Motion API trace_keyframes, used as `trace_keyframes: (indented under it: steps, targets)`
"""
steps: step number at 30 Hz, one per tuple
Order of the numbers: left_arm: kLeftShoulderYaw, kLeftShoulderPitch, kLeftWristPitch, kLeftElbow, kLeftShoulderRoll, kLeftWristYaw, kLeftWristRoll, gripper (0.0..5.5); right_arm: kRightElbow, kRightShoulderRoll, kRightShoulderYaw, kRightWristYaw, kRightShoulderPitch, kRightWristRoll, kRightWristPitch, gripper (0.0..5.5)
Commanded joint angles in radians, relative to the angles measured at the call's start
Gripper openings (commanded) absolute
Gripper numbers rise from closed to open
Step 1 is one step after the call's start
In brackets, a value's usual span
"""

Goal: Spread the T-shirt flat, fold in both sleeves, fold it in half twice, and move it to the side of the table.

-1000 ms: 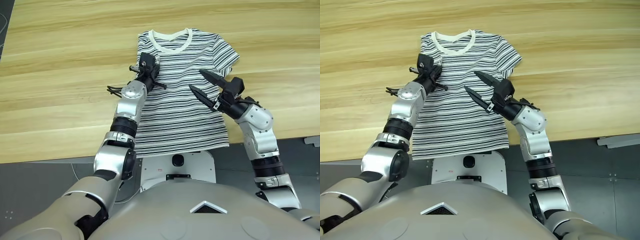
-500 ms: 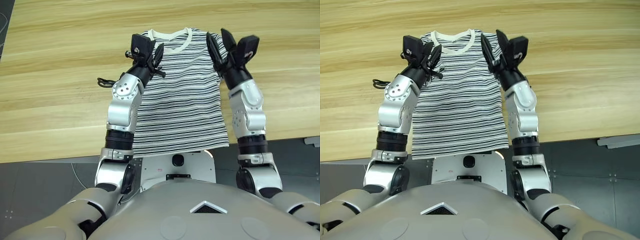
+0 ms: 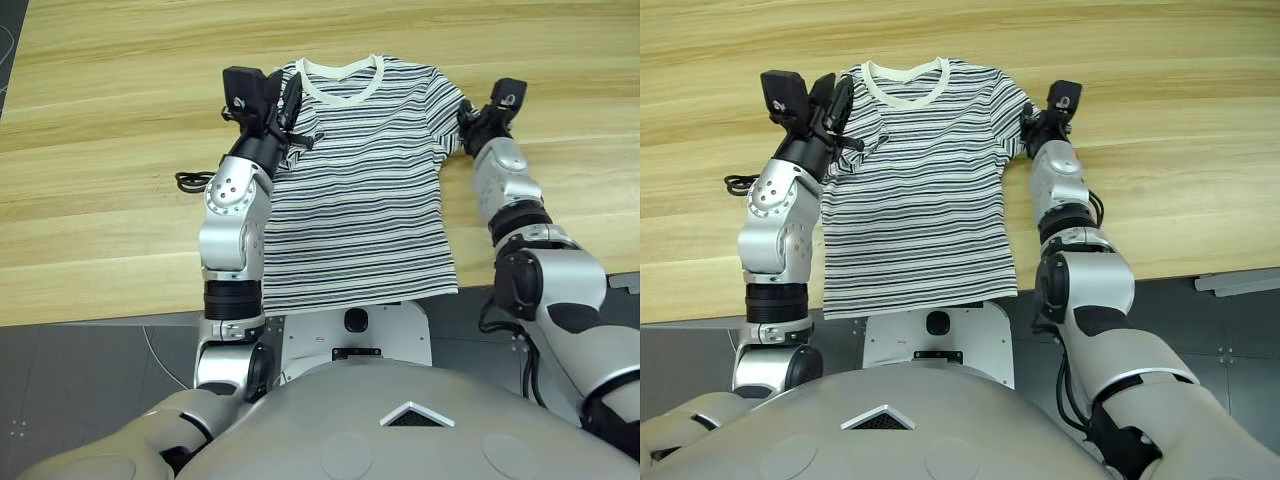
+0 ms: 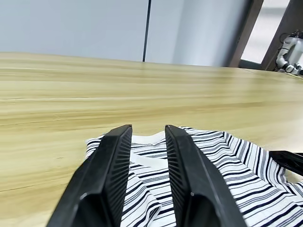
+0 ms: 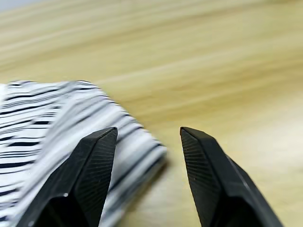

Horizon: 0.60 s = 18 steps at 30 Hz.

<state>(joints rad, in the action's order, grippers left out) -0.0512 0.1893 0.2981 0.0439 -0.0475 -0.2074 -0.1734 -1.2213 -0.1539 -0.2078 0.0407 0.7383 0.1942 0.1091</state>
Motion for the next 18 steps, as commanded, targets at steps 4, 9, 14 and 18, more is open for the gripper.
trace_keyframes:
  steps: [4, 9, 14, 18]
  targets:
    - [-0.020, -0.027, 0.006, 0.045, 0.002, 0.032, -0.010, 1.29, -0.051, -0.028, -0.045, -0.001, 0.064, -0.003, -0.021, 2.46]
    - [-0.025, -0.027, 0.003, 0.046, 0.012, 0.043, -0.018, 1.29, -0.062, -0.011, -0.040, 0.098, 0.072, -0.015, -0.075, 2.46]
    - [-0.030, -0.026, 0.001, 0.044, 0.012, 0.046, -0.018, 1.29, -0.068, -0.003, -0.043, 0.119, 0.074, -0.026, -0.098, 2.46]
    - [-0.031, -0.023, 0.000, 0.038, 0.013, 0.048, -0.016, 1.29, -0.070, -0.002, -0.046, 0.126, 0.074, -0.032, -0.111, 2.46]
